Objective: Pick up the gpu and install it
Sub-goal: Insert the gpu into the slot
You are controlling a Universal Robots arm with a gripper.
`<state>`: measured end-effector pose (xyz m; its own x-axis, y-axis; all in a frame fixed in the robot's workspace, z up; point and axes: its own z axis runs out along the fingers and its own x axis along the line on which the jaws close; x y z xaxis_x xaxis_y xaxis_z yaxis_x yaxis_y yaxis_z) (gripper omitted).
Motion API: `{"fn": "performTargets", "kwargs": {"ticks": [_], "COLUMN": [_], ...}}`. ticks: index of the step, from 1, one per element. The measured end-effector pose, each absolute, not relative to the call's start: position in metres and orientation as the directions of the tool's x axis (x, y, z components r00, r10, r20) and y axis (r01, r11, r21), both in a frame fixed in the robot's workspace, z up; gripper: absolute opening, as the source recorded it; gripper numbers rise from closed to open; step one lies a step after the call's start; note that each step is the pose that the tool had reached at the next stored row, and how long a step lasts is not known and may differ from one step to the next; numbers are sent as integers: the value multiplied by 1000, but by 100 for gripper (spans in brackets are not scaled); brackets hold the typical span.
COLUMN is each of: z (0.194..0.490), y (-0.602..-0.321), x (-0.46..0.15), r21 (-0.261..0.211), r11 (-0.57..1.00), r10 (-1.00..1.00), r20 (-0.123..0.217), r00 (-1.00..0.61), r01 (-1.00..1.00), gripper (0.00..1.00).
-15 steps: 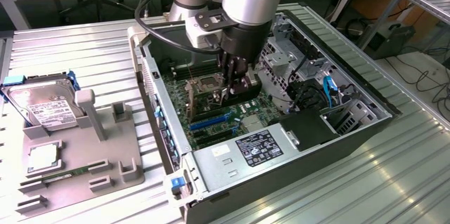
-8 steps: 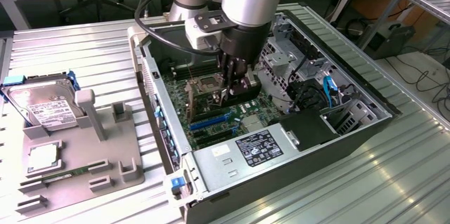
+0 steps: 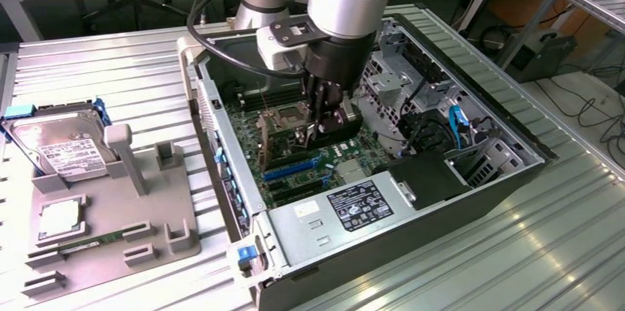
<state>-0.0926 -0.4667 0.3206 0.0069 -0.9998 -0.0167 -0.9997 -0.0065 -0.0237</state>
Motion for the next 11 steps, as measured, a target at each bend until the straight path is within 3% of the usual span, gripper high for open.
{"fn": "performTargets", "kwargs": {"ticks": [11], "z": [320], "y": [-463], "x": [-93], "r21": [-24], "r11": [-7], "r10": [-1000], "r20": [-17], "r00": [7], "r01": [-1000], "gripper": [26]}}
